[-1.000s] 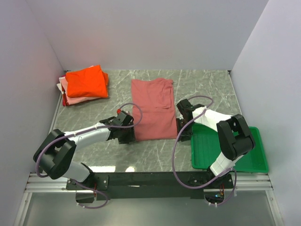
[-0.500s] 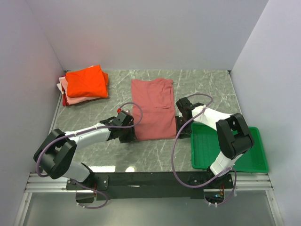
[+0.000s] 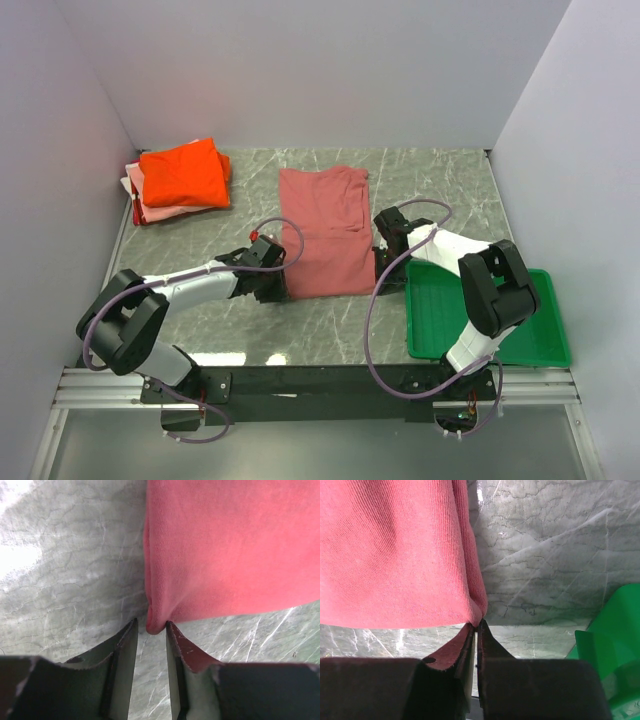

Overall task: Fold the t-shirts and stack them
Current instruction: Fold the tshirt

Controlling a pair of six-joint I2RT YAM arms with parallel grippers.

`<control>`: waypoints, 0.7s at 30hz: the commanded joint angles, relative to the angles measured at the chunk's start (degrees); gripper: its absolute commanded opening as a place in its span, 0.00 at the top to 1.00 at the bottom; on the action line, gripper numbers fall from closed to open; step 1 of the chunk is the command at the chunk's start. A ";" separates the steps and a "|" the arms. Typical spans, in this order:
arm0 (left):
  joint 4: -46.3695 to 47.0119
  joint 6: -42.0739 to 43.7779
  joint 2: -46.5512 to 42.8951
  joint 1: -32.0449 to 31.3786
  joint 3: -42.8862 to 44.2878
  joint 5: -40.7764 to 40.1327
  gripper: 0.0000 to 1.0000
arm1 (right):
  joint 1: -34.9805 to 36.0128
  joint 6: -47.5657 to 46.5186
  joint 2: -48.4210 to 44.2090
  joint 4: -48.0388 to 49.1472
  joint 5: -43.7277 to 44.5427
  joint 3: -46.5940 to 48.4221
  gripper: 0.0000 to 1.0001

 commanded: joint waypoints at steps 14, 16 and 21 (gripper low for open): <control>4.79 0.04 1.27 2.07 -1.27 1.06 0.68 | -0.11 -1.16 -1.17 0.51 0.16 -0.77 0.94; 5.32 0.04 2.06 2.07 -0.92 1.41 0.72 | -0.11 -1.16 -1.26 0.51 0.16 -0.86 0.95; 6.29 -0.14 2.50 2.07 -1.35 2.91 0.87 | -0.11 -1.33 -1.70 0.42 0.07 -1.03 1.00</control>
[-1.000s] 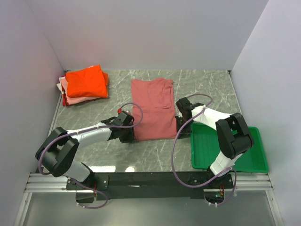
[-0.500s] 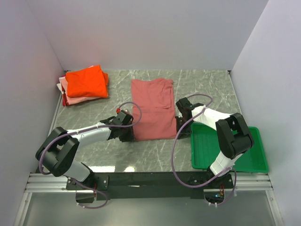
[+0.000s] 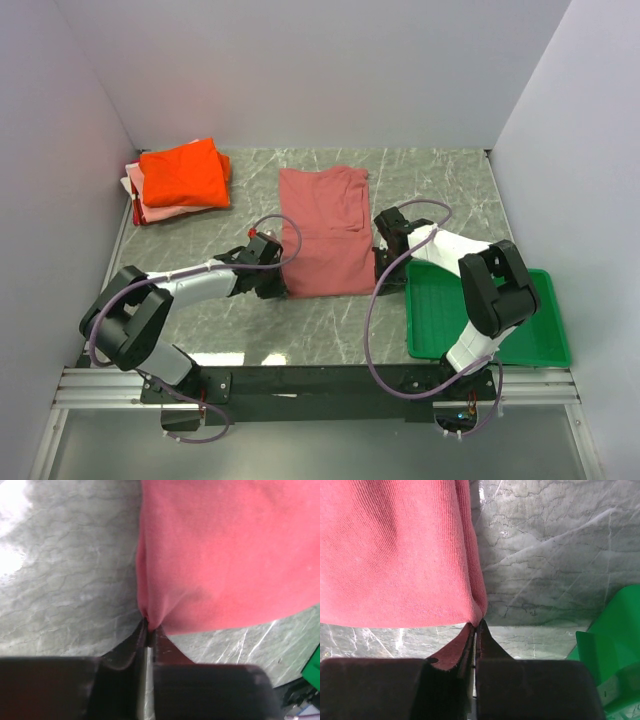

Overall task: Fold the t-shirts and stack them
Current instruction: Fold the tshirt

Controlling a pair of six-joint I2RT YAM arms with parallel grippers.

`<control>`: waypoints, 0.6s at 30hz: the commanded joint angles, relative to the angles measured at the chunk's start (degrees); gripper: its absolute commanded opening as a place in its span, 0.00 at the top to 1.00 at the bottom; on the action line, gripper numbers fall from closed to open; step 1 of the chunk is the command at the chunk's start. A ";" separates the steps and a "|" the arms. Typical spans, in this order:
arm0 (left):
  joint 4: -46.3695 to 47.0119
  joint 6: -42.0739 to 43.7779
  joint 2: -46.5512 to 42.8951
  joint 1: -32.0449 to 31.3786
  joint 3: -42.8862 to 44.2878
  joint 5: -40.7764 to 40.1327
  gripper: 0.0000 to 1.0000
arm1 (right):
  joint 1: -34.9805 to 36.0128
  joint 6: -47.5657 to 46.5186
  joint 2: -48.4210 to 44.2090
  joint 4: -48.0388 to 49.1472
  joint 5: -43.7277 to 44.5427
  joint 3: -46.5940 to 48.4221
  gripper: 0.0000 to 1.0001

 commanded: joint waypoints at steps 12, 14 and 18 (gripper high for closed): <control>-8.66 -2.60 -12.40 0.13 -2.80 1.77 0.99 | -0.19 -0.24 -9.71 -5.64 0.75 -0.55 1.00; -9.80 -3.21 -15.83 0.13 -3.60 2.92 0.99 | -0.11 0.02 -12.61 -7.04 0.40 -0.99 1.00; -14.01 -4.97 -20.75 -0.75 -4.39 4.85 0.99 | 0.33 0.90 -17.80 -10.29 0.05 -1.87 1.00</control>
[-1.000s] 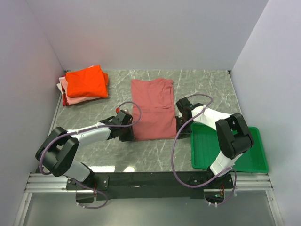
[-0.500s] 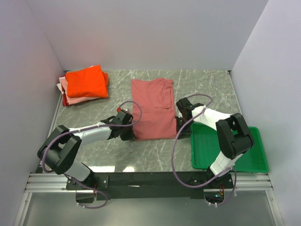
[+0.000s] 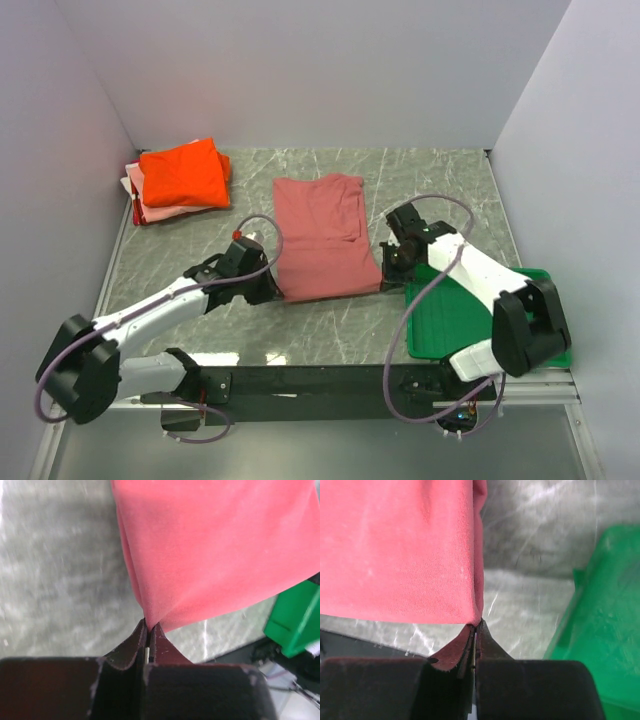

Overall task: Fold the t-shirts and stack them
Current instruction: Fold the tshirt

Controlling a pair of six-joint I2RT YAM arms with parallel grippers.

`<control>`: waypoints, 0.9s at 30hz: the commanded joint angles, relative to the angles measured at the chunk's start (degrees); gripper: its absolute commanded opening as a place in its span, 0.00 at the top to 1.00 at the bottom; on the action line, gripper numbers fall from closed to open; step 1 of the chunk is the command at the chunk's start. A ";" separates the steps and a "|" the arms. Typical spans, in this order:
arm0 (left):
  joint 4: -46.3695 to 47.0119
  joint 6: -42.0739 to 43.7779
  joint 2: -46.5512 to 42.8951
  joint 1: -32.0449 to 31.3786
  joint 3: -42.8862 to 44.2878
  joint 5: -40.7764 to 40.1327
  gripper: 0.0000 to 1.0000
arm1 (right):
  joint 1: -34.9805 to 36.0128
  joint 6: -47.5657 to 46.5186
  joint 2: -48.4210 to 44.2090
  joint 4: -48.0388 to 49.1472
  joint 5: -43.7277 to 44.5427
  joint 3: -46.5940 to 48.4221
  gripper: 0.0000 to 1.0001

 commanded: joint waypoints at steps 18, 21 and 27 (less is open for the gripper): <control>-17.94 -4.30 -9.81 -1.99 13.05 1.60 0.99 | 3.06 7.12 -17.93 -18.00 7.82 13.01 1.00; -17.51 -2.10 -4.63 -0.41 17.10 0.80 0.99 | 3.14 7.30 -13.02 -16.86 9.49 17.05 1.00; -15.57 2.21 1.96 6.96 22.98 4.67 1.00 | 2.44 6.07 -2.74 -15.36 11.42 26.63 1.00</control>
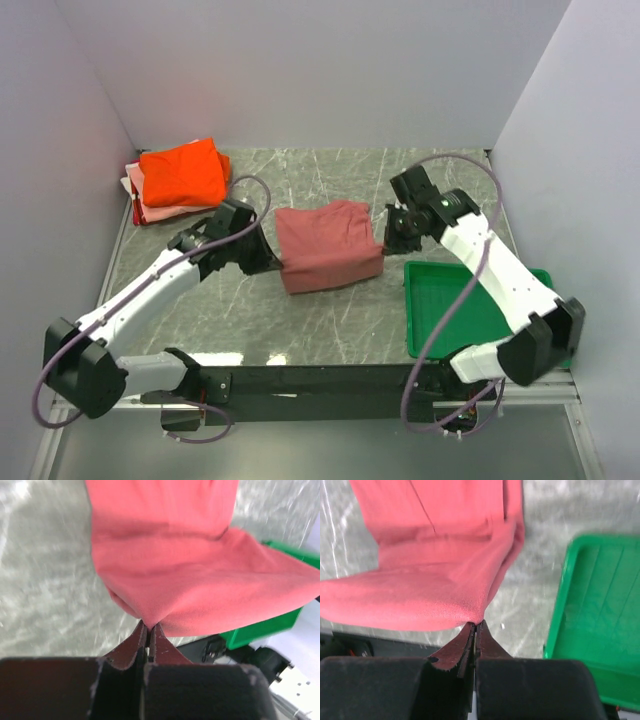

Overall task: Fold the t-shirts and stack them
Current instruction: Fold the tshirt

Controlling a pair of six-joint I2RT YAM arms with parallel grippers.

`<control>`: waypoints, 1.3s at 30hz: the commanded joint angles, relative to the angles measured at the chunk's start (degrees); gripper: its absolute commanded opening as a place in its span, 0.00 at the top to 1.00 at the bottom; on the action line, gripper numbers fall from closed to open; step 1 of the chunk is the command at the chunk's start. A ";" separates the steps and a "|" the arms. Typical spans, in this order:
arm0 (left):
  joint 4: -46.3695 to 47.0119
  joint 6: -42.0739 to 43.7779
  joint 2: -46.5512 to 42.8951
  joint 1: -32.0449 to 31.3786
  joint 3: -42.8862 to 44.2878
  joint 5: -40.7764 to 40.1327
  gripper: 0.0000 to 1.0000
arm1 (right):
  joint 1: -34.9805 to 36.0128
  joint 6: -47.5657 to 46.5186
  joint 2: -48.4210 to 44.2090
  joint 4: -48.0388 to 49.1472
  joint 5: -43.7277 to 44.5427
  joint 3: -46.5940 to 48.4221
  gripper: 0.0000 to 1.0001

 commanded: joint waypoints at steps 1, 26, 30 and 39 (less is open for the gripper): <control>1.61 4.47 2.67 3.79 4.52 2.55 1.00 | -0.68 -0.79 5.30 1.63 3.45 6.68 1.00; 5.30 13.61 37.47 19.52 27.55 17.58 0.99 | -8.86 -7.56 45.11 -1.81 0.74 46.77 1.00; 6.80 12.73 40.38 20.23 28.34 19.26 0.99 | -9.47 -7.74 48.29 -0.66 -0.24 48.97 1.00; 11.98 9.40 45.92 22.42 32.12 15.84 0.85 | -10.52 -7.91 53.03 5.66 -1.82 50.37 0.99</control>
